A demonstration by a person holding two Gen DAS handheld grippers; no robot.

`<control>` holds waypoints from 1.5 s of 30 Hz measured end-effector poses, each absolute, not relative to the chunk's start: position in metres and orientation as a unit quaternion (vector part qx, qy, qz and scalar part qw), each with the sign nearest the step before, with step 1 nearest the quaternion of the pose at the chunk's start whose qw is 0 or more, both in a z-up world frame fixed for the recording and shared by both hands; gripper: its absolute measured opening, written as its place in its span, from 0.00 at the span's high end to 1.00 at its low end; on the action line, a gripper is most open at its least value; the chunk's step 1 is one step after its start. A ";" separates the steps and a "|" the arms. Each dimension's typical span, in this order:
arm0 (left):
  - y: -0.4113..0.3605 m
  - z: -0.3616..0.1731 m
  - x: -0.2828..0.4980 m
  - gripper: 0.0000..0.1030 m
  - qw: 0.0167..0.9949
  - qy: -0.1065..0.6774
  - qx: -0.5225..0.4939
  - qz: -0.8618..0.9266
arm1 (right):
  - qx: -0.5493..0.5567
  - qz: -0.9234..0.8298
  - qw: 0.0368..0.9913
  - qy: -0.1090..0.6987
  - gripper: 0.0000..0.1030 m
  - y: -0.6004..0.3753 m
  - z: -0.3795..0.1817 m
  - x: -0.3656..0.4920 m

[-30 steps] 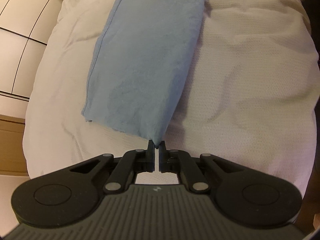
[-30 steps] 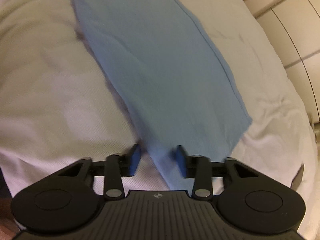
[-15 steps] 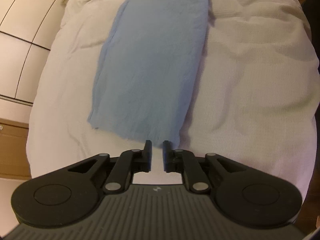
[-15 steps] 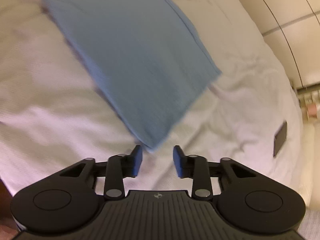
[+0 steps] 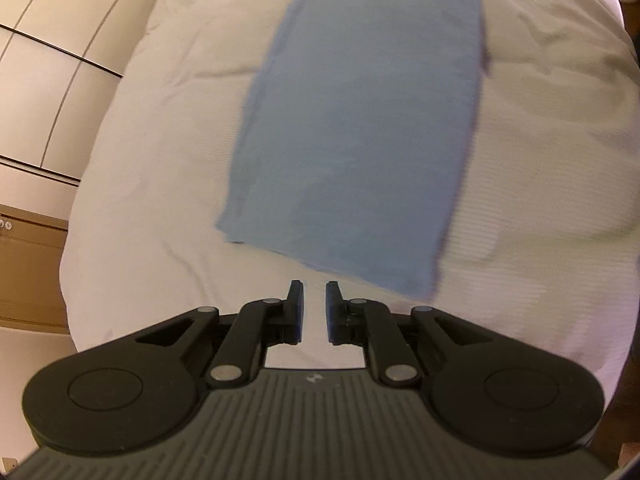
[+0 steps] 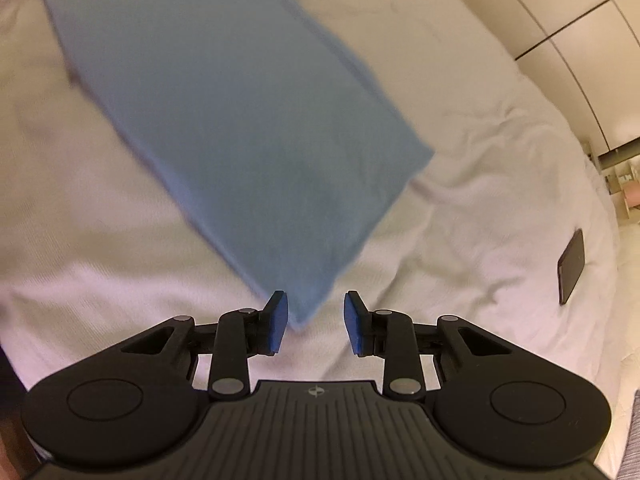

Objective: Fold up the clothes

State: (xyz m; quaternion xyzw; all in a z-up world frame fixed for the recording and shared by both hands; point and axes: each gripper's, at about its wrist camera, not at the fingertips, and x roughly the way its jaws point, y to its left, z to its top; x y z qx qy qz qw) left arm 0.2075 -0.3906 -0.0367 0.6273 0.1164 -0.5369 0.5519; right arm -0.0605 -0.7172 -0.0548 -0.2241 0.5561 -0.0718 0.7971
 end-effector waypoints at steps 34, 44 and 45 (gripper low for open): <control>-0.477 -0.166 0.378 0.79 0.214 -0.297 0.598 -0.713 | -0.121 -0.100 0.814 0.560 0.46 -0.370 -0.065 0.151; -0.477 -0.156 0.376 0.95 0.209 -0.278 0.593 -0.726 | -0.183 -0.075 0.808 0.555 0.72 -0.362 -0.091 0.170; -0.476 -0.153 0.376 0.95 0.210 -0.275 0.594 -0.726 | -0.173 -0.076 0.812 0.552 0.87 -0.365 -0.087 0.169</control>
